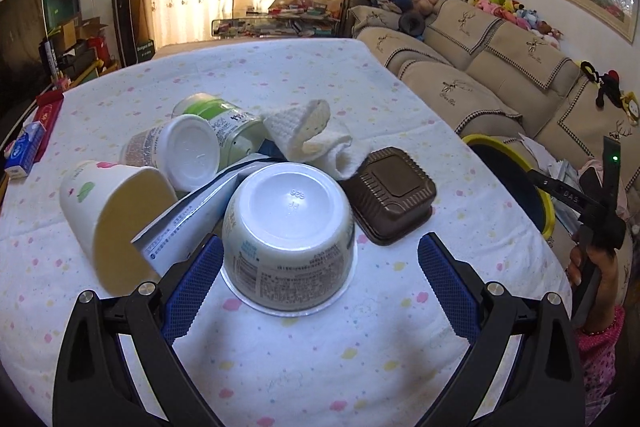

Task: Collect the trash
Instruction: 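Reach the left gripper to the upside-down white bowl and grasp it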

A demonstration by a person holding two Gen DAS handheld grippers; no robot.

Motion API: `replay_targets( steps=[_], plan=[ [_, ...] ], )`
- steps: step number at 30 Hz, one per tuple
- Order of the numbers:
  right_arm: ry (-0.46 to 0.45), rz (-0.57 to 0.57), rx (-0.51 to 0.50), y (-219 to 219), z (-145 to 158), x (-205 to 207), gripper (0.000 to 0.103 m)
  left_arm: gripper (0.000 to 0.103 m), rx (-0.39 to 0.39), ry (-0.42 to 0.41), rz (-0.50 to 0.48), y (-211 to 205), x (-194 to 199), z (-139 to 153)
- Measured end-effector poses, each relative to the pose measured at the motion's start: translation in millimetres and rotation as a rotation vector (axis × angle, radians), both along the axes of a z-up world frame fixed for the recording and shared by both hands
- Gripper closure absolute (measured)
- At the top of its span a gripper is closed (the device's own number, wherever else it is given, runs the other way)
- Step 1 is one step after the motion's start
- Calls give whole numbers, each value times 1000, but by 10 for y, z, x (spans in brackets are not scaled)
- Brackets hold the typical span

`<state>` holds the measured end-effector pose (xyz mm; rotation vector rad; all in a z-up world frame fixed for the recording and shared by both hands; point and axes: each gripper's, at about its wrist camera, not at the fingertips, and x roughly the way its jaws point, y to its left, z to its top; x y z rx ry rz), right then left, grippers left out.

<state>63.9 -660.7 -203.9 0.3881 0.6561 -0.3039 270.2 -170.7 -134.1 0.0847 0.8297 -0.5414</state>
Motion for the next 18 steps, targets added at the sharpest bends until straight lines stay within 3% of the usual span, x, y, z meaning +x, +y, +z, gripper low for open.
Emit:
replay_targets(
  steps=[13, 18],
  plan=[
    [6, 6, 18, -3, -47, 36, 58, 8, 62, 26, 23, -158, 338, -240],
    [6, 9, 21, -7, -52, 38, 58, 21, 89, 7, 44, -211, 399, -251]
  ],
)
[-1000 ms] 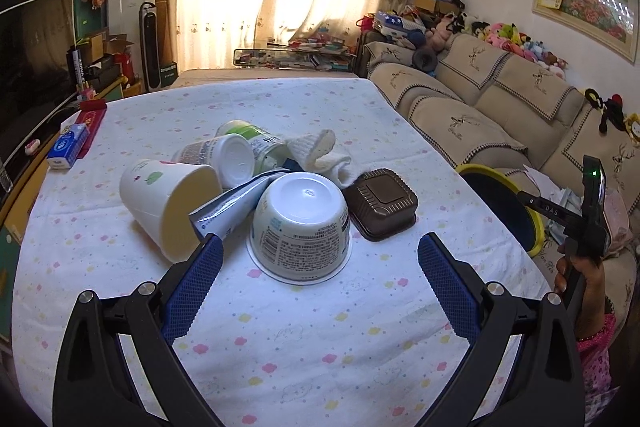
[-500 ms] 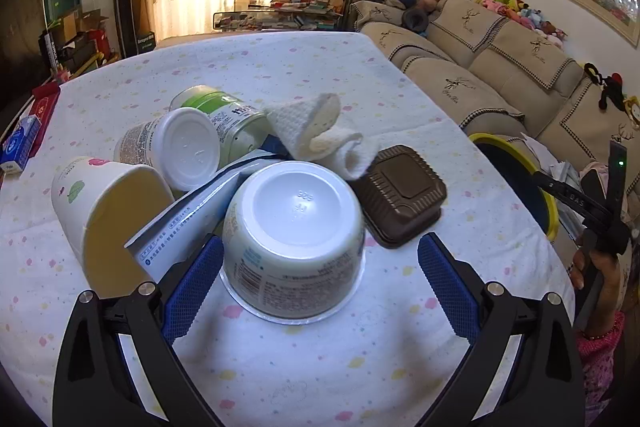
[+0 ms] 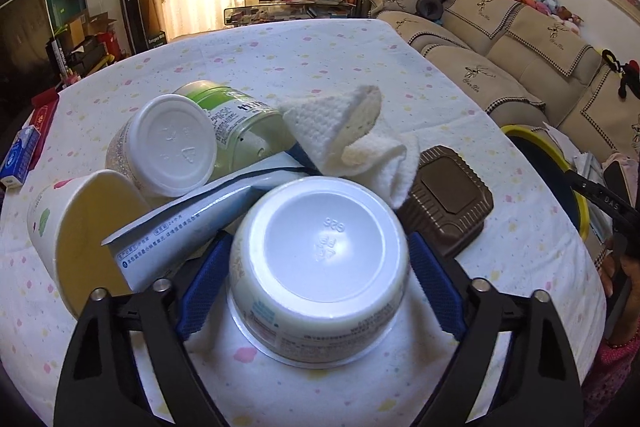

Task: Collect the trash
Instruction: 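Reach the left gripper to the upside-down white bowl and grasp it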

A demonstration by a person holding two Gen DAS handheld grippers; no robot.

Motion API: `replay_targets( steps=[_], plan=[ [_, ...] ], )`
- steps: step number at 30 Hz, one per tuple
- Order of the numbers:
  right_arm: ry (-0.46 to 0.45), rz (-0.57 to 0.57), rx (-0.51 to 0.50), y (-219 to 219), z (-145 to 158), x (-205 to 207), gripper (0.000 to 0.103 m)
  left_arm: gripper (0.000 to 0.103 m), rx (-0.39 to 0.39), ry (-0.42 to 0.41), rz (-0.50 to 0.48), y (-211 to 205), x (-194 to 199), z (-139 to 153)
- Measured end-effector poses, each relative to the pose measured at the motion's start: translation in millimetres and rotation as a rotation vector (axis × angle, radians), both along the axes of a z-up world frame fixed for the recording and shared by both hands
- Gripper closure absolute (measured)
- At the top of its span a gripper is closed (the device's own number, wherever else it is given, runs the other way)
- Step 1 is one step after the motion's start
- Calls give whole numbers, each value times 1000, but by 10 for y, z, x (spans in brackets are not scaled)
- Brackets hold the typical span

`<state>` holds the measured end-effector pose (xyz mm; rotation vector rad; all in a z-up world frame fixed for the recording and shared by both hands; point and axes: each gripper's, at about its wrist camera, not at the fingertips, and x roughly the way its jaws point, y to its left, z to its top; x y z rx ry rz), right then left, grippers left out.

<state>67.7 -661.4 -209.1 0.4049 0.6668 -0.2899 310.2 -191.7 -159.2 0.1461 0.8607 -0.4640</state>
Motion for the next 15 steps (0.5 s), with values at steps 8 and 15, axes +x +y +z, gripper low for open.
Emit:
replay_targets(
  steps=[8, 15],
  plan=[
    [-8, 4, 4, 4, 27, -20, 58, 22, -17, 12, -15, 41, -184, 56],
    [-19, 15, 12, 28, 46, -40, 58, 22, -35, 37, -40, 177, -626, 92]
  ],
)
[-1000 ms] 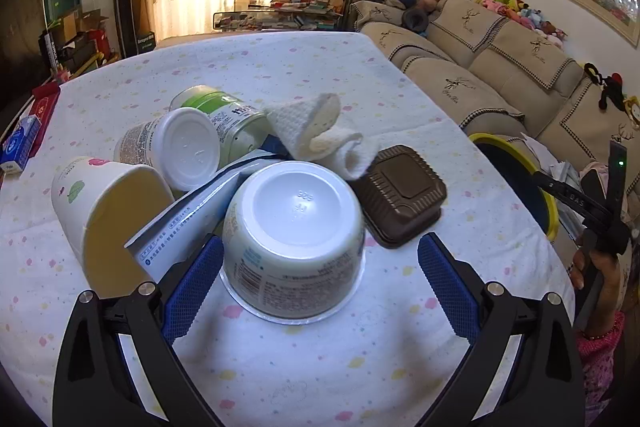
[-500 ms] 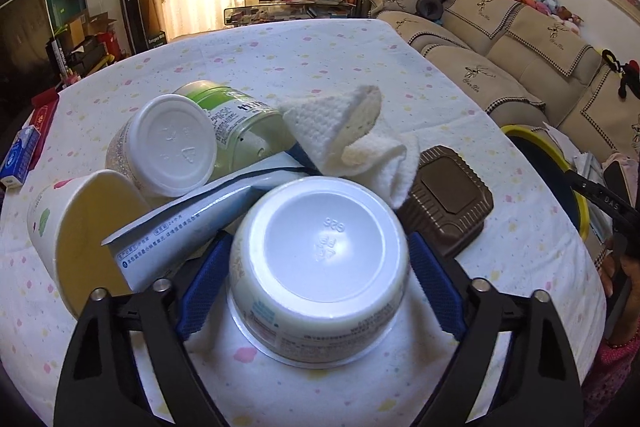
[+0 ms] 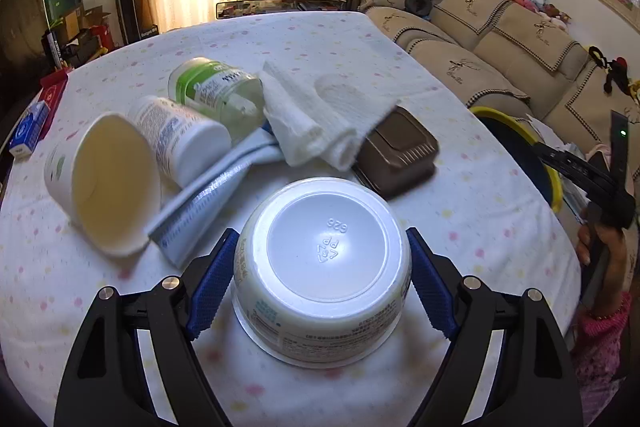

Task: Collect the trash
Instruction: 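Reach the left gripper to the upside-down white bowl and grasp it, then carry the white bowl over the bin and open the left gripper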

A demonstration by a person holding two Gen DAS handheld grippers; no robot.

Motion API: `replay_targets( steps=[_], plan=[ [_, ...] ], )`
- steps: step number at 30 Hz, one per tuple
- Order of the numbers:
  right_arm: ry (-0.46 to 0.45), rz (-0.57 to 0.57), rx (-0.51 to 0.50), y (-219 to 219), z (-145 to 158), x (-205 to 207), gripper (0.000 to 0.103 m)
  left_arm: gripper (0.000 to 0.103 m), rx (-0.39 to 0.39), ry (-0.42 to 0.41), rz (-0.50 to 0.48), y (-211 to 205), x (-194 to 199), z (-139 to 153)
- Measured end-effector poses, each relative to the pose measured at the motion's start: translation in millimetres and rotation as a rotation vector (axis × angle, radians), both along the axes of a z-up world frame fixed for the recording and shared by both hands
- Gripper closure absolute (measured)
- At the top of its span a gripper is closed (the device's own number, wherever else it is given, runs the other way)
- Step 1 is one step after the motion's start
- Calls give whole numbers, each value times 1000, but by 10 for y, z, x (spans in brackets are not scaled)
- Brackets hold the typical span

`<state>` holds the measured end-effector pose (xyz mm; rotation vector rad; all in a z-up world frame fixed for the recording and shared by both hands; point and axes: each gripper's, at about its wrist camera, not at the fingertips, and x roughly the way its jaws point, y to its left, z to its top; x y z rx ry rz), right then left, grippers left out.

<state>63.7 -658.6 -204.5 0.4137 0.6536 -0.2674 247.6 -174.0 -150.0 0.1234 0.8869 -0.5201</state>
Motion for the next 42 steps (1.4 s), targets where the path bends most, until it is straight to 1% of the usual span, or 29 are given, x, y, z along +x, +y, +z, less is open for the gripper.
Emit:
replay_targets(
  steps=[3, 6, 12, 17, 21, 25, 31, 35, 38, 42],
  plan=[
    [-5, 5, 2, 16, 4, -12, 58, 22, 4, -6, -24, -16, -198, 42],
    [-15, 4, 4, 10, 29, -42, 58, 22, 0, -17, -68, -123, -369, 122],
    [-39, -26, -35, -4, 143, -201, 58, 22, -20, -44, -184, -576, -574, 285],
    [-56, -66, -49, -130, 200, -356, 58, 22, -36, -61, -256, -1039, -443, 422],
    [-64, -101, -38, -264, 186, -477, 58, 22, -37, -60, -311, -1510, -305, 468],
    [-62, -131, -28, -405, 150, -552, 58, 22, -18, -67, -354, -2011, -141, 459],
    [-54, -175, -19, -578, 105, -636, 58, 22, 5, -51, -417, -2713, 55, 363],
    [-44, -204, -17, -695, 57, -689, 58, 22, 25, -49, -445, -3049, 150, 288],
    [-34, -222, -13, -777, 23, -709, 54, 22, 39, -37, -457, -3264, 206, 234],
    [-26, -229, -4, -810, -18, -707, 51, 21, 51, -21, -447, -3401, 330, 173]
  ],
)
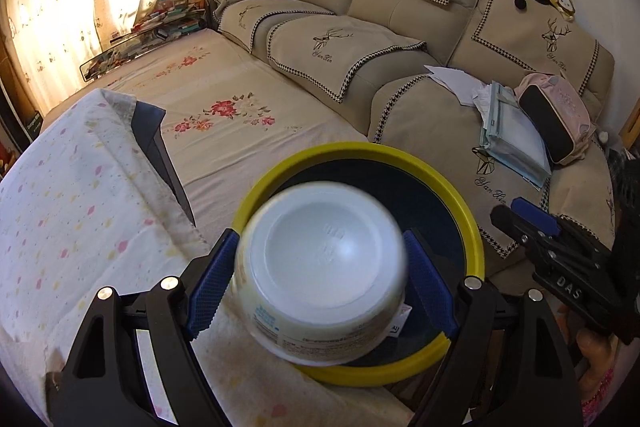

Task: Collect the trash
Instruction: 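Carry the white bowl over the bin and open the left gripper, then reach the right gripper to the brown square lid and grasp it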

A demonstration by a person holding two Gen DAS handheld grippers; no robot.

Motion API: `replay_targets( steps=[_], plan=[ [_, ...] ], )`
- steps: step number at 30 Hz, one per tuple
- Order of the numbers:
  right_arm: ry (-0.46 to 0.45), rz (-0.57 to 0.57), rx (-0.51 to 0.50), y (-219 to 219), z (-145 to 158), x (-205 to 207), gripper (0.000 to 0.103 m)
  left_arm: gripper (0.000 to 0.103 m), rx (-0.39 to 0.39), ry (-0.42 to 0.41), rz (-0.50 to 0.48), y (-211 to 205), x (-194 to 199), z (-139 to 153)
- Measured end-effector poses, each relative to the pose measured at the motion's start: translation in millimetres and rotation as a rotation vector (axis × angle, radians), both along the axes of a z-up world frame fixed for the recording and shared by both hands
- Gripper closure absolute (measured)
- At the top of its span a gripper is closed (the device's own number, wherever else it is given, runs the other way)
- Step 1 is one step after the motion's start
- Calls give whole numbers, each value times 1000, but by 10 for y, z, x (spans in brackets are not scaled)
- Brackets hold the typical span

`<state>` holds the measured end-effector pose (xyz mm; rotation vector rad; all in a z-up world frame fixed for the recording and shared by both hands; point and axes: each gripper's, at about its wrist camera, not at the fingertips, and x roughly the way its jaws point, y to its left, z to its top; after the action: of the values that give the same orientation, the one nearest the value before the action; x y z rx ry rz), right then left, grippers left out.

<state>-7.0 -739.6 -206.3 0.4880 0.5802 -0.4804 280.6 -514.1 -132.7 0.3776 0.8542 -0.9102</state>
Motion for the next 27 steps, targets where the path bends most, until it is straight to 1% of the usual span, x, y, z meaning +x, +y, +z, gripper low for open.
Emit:
replay_targets(
  steps=[1, 2, 4, 6, 9, 11, 12, 14, 17, 20, 23, 27],
  plan=[
    [4, 2, 1, 10, -11, 5, 51, 19, 2, 10, 6, -26, 31, -7],
    [8, 5, 3, 19, -12, 16, 51, 15, 0, 21, 13, -40, 57, -11],
    [9, 9, 7, 18, -18, 37, 51, 14, -7, 25, 20, 5, 94, 2],
    [8, 13, 3, 43, -7, 57, 50, 14, -13, 11, 34, 127, 99, 38],
    [9, 17, -3, 84, 20, 73, 48, 14, -52, -7, 59, 384, 66, 147],
    [9, 19, -3, 97, 29, 87, 47, 12, -76, -44, 81, 585, 1, 248],
    [10, 23, -5, 116, 40, 101, 47, 10, -94, -73, 100, 724, -29, 317],
    [11, 33, -11, 159, 62, 135, 47, 9, -127, -106, 138, 1002, -60, 429],
    [13, 59, -19, 254, 83, 194, 46, 8, -176, -128, 212, 1490, -68, 575],
    [27, 104, -30, 425, 111, 302, 46, 7, -197, -150, 301, 1983, -45, 673],
    [37, 158, -44, 651, 149, 424, 45, 6, -212, -193, 406, 2530, -8, 754],
    [47, 249, -66, 1027, 225, 607, 44, 5, -212, -317, 568, 3224, 53, 877]
  ],
)
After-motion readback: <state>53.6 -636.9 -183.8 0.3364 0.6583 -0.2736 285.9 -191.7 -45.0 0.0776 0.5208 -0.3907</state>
